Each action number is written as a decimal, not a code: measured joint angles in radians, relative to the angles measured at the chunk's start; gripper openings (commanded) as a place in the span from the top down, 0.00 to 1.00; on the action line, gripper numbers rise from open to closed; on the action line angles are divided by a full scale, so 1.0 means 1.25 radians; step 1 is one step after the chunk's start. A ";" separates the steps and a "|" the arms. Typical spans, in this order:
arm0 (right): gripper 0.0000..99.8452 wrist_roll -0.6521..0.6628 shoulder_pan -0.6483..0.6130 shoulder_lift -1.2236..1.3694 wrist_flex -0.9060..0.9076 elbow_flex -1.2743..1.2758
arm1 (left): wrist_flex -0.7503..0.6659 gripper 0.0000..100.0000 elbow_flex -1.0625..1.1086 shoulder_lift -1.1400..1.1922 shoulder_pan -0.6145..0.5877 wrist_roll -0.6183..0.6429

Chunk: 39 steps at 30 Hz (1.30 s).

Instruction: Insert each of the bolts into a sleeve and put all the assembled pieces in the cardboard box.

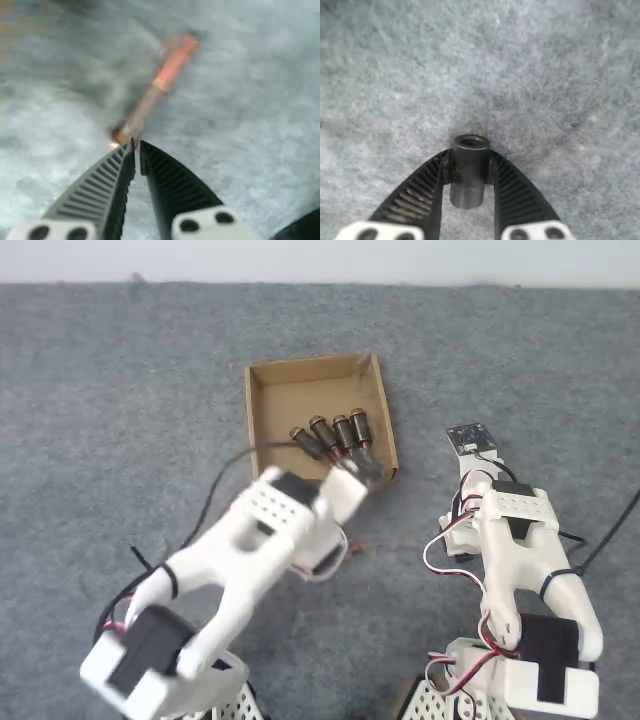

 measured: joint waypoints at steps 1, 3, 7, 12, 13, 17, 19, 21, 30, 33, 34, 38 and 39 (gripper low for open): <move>0.99 0.000 0.000 0.000 0.000 0.000 | -0.002 0.99 0.022 -0.023 0.022 0.000; 0.99 0.000 0.000 0.000 0.000 0.000 | -0.002 0.99 0.060 -0.081 0.043 0.005; 0.99 0.000 0.000 0.000 0.000 0.000 | -0.027 0.99 0.118 -0.172 0.010 0.095; 0.99 0.000 0.000 0.000 0.000 0.000 | -0.150 0.99 0.214 -0.167 -0.011 0.146; 0.99 0.000 0.000 0.000 0.000 0.000 | -0.176 0.99 0.220 -0.152 -0.014 0.157; 0.99 0.000 0.000 0.000 0.000 0.000 | -0.211 0.99 0.210 -0.064 -0.016 0.199; 0.99 0.000 0.000 0.000 0.000 0.000 | -0.211 0.99 0.190 -0.036 -0.016 0.209; 0.99 0.000 0.000 0.000 0.000 0.000 | -0.210 0.99 0.177 -0.017 -0.015 0.209; 0.99 0.000 0.000 0.000 0.000 0.000 | -0.234 0.99 0.076 0.059 -0.120 0.264; 0.99 0.000 0.000 0.000 0.000 0.000 | -0.257 0.99 0.054 0.063 -0.160 0.293; 0.99 0.000 0.000 0.000 0.000 0.000 | -0.264 0.99 0.052 0.063 -0.163 0.301; 0.99 0.000 0.000 0.000 0.000 0.000 | -0.306 0.99 0.050 0.060 -0.167 0.306; 0.99 0.000 0.000 0.000 0.000 0.000 | -0.309 0.99 0.050 0.053 -0.167 0.306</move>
